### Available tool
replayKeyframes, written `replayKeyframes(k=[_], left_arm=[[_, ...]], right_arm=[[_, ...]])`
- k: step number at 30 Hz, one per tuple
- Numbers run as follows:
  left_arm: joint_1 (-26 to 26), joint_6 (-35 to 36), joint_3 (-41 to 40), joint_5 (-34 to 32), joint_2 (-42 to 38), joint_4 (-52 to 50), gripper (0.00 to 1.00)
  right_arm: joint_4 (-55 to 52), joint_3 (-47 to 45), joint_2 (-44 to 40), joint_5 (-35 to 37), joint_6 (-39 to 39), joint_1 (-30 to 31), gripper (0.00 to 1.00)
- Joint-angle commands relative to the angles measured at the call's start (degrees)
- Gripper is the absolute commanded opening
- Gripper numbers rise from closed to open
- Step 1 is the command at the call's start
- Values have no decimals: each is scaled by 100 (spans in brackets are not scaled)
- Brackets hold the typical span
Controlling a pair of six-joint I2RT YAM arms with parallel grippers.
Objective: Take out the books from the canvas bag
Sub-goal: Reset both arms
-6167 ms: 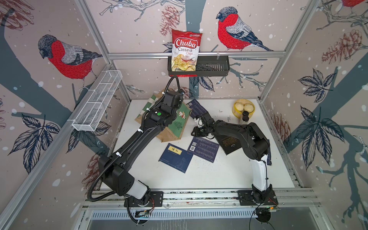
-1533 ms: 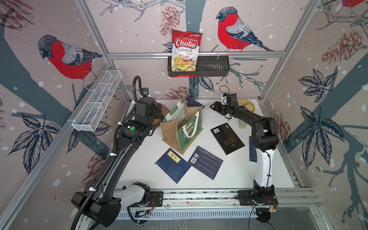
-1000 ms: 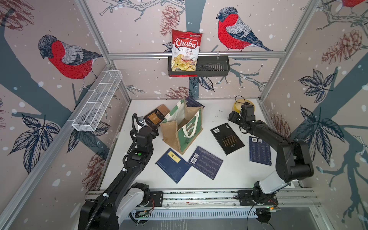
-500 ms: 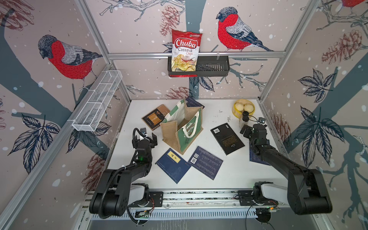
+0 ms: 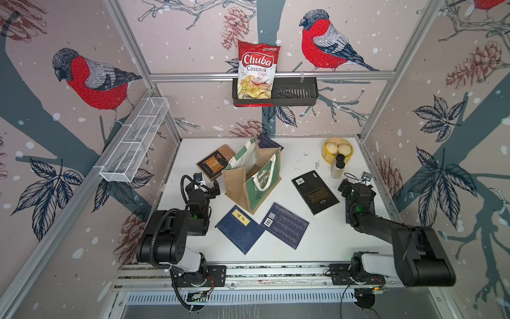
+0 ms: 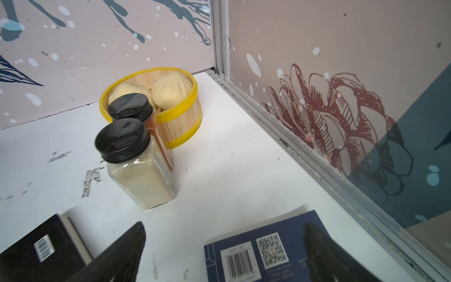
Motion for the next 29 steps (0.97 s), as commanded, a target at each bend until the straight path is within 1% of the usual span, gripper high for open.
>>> replayKeyframes(k=[1,2,3,4,7,8,9,10,11,13,17,18,20,29], left_arm=[[-60,153,-189,-99,244,699,99],[-69,148,-142,-59,133,383,99],[-71,110,-87,-31,72,185,99],[-74,99,-77,-28,56,149,99],[-68,171,-161,-10,212,592,99],[-83,199,-156,41,194,524,99],[-79,220,-134,98,179,461,99],[-84,226,-141,98,194,513,99],[-76,224,-145,104,192,512,99],[-77,227,-146,104,197,515,99],[-76,233,-134,124,203,495,99],[-92,307,-121,281,213,478,99],[-73,288,-19,372,264,332,99],[-71,279,-170,315,197,567,99]], right_arm=[[978,269,502,-115,-37,-119,100],[1169,269,694,-214,-177,-61,100],[1416,197,763,-160,-330,50,100],[1386,151,703,-175,-384,118,100],[2340,-455,540,-305,-383,109,100],[2915,-750,642,-443,-465,96,100],[3736,-978,872,-556,-697,165,99],[3884,-982,987,-518,-853,264,99],[3596,-849,976,-354,-849,357,100],[2777,-627,751,-553,-666,252,100],[2786,-583,788,-632,-636,168,100],[2799,-591,794,-622,-639,172,100],[2780,-582,793,-631,-637,171,100],[2657,-539,785,-728,-598,106,100]])
